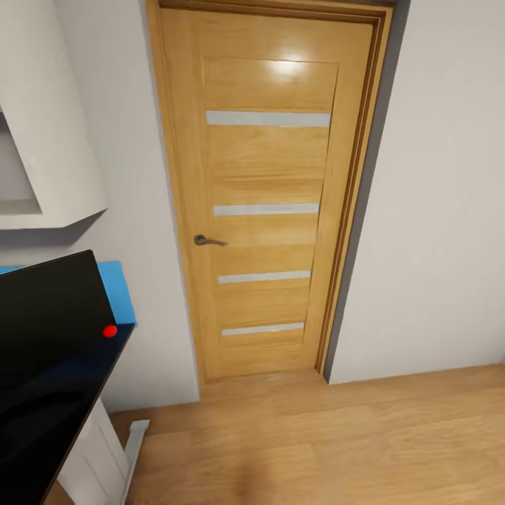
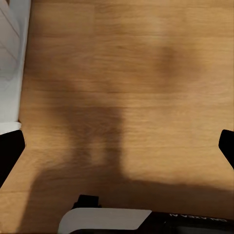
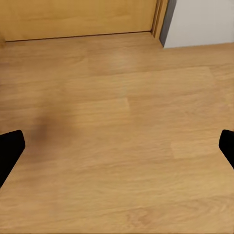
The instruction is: In the bedroom, organize the workspace by keeping the computer under the desk, ensuring the monitor is on the desk, placing the keyboard on the desk next to the monitor, placing the mouse on the desk next to the keyboard, moving the folder from the swivel chair onto the desk next to the mouse, stacking the notebook on top of the folder with the pen on top of the notebook, and positioning the swivel chair next to the desk.
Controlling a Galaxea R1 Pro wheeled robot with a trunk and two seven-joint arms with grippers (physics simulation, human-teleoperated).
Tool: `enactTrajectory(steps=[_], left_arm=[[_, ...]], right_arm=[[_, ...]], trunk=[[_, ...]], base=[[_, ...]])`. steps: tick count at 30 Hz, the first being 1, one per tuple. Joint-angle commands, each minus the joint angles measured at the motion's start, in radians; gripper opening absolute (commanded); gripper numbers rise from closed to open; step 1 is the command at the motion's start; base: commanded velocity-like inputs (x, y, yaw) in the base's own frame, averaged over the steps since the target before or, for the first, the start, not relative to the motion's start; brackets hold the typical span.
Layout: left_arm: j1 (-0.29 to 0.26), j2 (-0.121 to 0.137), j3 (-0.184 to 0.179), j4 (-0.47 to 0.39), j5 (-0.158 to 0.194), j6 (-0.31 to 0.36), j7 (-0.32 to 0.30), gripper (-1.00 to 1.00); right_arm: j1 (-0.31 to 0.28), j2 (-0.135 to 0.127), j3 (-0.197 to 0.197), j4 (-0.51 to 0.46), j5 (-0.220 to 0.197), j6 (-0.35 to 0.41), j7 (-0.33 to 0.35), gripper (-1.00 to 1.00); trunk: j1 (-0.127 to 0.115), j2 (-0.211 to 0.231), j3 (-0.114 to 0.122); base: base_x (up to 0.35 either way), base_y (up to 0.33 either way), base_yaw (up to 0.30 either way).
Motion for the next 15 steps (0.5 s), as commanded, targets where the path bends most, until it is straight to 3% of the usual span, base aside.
enactTrajectory(steps=[1, 10, 15], left_arm=[[0.000, 0.000, 0.001, -0.001, 0.006, -0.001, -0.001, 1.00], [0.000, 0.000, 0.001, -0.001, 0.006, 0.000, -0.001, 1.00], [0.000, -0.001, 0.001, -0.001, 0.006, 0.000, -0.001, 1.00]], right_arm=[[-0.001, 0.000, 0.000, 0.001, 0.000, -0.003, -0.001, 1.00], [-0.001, 0.000, 0.003, 0.001, 0.002, -0.003, 0.000, 1.00], [-0.001, 0.009, 0.005, 0.002, 0.004, -0.002, 0.000, 1.00]], trunk=[[0.000, -0.001, -0.001], [0.000, -0.001, -0.001], [0.000, -0.001, -0.001]], base=[[0.069, -0.002, 0.284], [0.263, -0.018, 0.284], [0.298, -0.147, 0.286]])
